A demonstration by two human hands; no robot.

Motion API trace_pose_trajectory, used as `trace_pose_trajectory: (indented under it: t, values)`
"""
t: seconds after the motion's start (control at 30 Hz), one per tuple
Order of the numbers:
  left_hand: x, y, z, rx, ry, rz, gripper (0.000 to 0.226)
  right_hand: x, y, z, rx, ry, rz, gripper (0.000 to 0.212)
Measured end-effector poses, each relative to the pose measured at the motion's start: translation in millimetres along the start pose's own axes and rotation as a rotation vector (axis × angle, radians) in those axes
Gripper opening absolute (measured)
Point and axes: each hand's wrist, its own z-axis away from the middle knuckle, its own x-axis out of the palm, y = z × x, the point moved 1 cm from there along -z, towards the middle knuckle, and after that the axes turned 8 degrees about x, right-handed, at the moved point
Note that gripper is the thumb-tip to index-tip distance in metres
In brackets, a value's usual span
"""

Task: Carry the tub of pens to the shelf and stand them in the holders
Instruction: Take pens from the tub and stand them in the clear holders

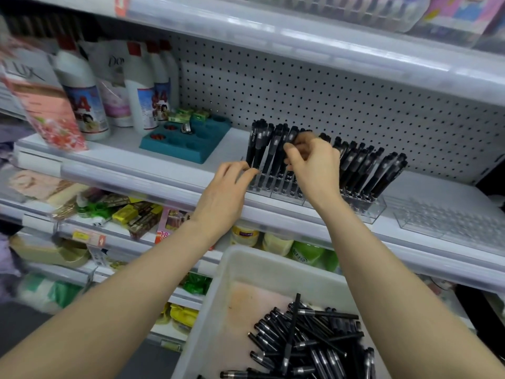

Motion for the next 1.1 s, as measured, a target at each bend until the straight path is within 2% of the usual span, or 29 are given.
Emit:
trace_pose_trajectory:
  t: [0.1, 0.27, 0.4, 0.57, 0.83, 0.9, 1.0, 1.1]
  values:
    - [-1.0, 1.1, 0.7, 0.0, 0.001, 0.002, 0.064, 0.2, -5.9, -4.9, -0.003, -0.022, 0.07, 0.011]
    - [-2.7, 2.2, 0.4, -0.001, -0.003, -0.001, 0.063, -0.9, -17.9, -12.1, 0.05, -0.054, 0.123, 0.015]
    - [-3.0, 3.9, 0.9, -0.005, 0.006, 0.005, 0.063, 2.7, -18.8, -6.6, 0.085, -0.075, 0.071, 0.011]
    - [-4.4, 2.2, 0.1, 0.001, -0.006, -0.001, 0.067, 4.6, -15.6, -1.6, 0.135, -0.097, 0.024, 0.017]
    - [-17.7, 14.0, 7.4, 0.007, -0.016, 0.013, 0.064, -23.4, 5.4, 37.3, 0.069, -0.065, 0.034, 0.012]
    - [-19.9, 30.1, 17.9, 0.007, 0.021, 0.091, 0.054, -32.8, 23.3, 69.6, 0.062, -0.124, 0.07, 0.01]
    - [-5.5, 61.4, 48.2, 0.081, -0.055, 0.216, 0.038, -37.0, 61.9, 117.1, 0.095, -0.33, 0.169, 0.01]
    - [25.0, 79.3, 84.0, 0.079, -0.224, 0.197, 0.047, -31.2, 93.2, 156.3, 0.116, -0.6, 0.26, 0.027]
